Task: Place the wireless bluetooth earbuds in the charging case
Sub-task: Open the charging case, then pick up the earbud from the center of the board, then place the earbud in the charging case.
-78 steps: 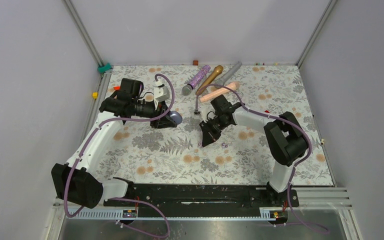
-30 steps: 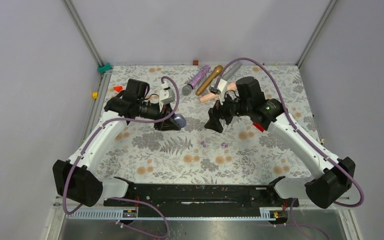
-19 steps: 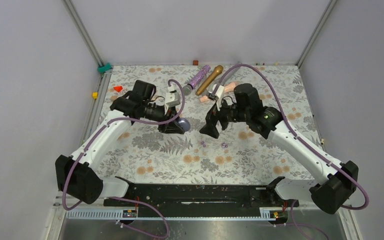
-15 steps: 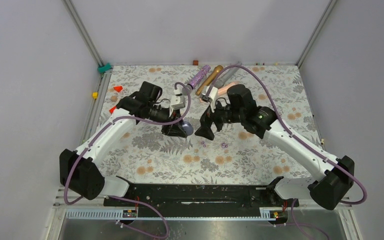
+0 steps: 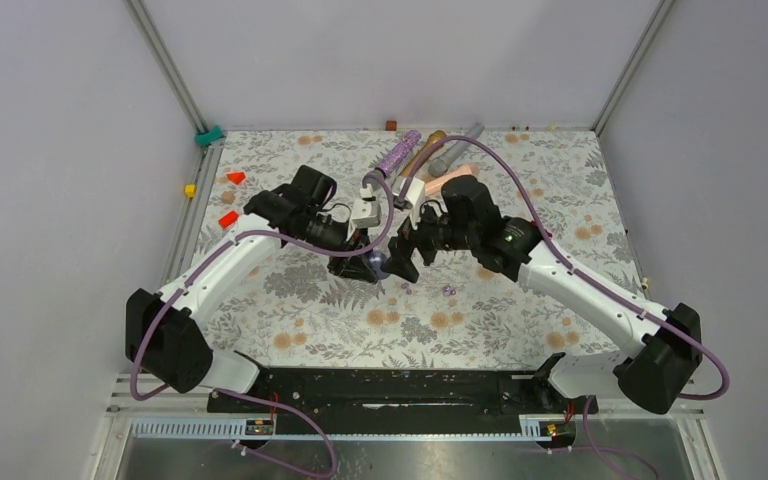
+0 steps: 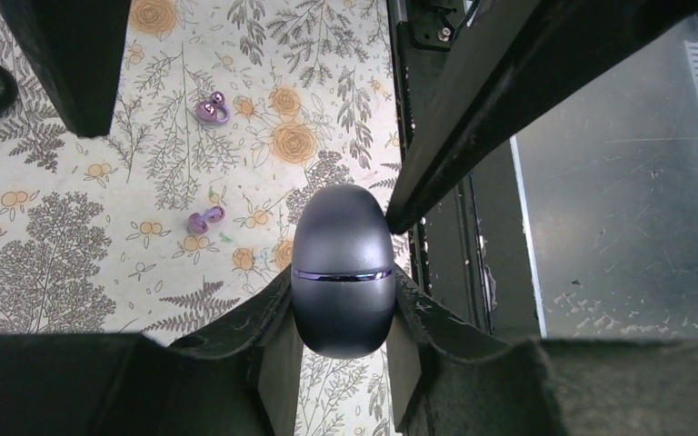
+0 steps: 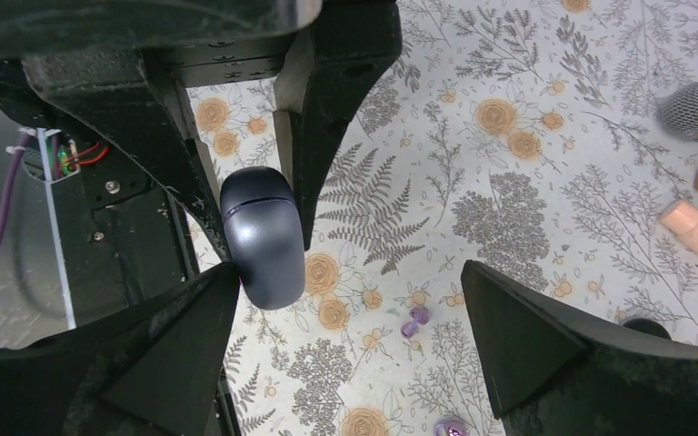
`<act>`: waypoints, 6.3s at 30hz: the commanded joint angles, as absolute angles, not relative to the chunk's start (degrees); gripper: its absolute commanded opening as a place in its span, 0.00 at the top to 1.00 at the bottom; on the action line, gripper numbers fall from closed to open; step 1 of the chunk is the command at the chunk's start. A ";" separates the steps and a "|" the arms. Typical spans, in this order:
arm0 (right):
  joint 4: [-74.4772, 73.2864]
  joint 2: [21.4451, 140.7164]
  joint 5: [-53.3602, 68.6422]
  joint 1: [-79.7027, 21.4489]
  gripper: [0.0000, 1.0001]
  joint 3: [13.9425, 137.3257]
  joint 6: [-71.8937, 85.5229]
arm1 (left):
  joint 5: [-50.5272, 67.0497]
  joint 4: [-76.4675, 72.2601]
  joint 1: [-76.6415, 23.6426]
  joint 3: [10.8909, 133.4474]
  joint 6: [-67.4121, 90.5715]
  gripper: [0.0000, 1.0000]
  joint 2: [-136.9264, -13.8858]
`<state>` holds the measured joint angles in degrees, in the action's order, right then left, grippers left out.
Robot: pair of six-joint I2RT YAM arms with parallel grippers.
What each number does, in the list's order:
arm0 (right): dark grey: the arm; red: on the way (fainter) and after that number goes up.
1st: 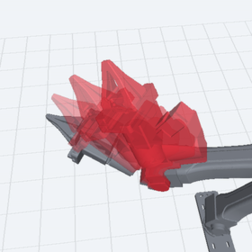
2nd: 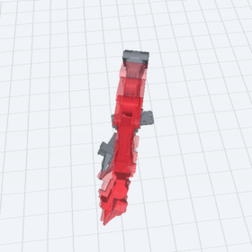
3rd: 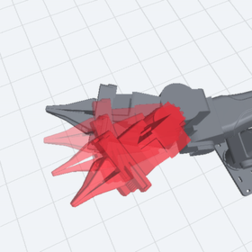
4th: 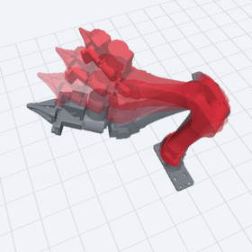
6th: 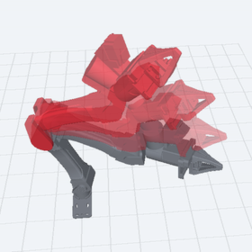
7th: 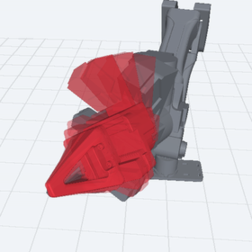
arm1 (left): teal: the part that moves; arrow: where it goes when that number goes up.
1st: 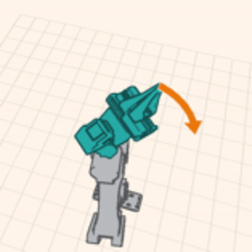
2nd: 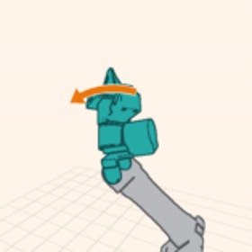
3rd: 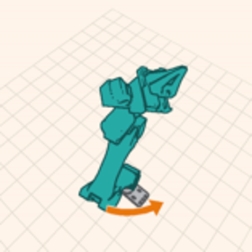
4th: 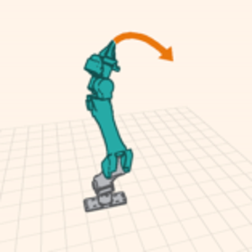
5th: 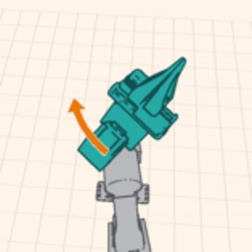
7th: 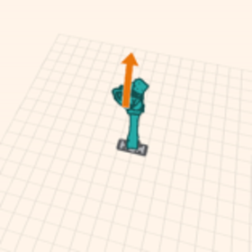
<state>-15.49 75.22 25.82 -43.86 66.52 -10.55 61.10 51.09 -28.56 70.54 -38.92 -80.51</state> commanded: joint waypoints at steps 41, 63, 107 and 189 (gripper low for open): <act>-23.36 97.88 12.69 -40.90 0.33 68.85 5.05 | 68.71 54.12 -16.57 73.67 -41.66 1.00 -74.63; -23.53 102.41 7.80 -44.13 0.55 67.96 3.96 | 69.04 54.11 -16.01 73.17 -42.12 1.00 -74.90; -24.73 105.02 7.72 -45.38 0.76 68.64 2.81 | 69.26 54.13 -16.00 73.12 -42.42 1.00 -74.88; -17.80 77.88 43.03 -44.01 0.89 77.25 -1.98 | 82.04 74.97 -20.96 78.21 -64.07 0.98 -86.34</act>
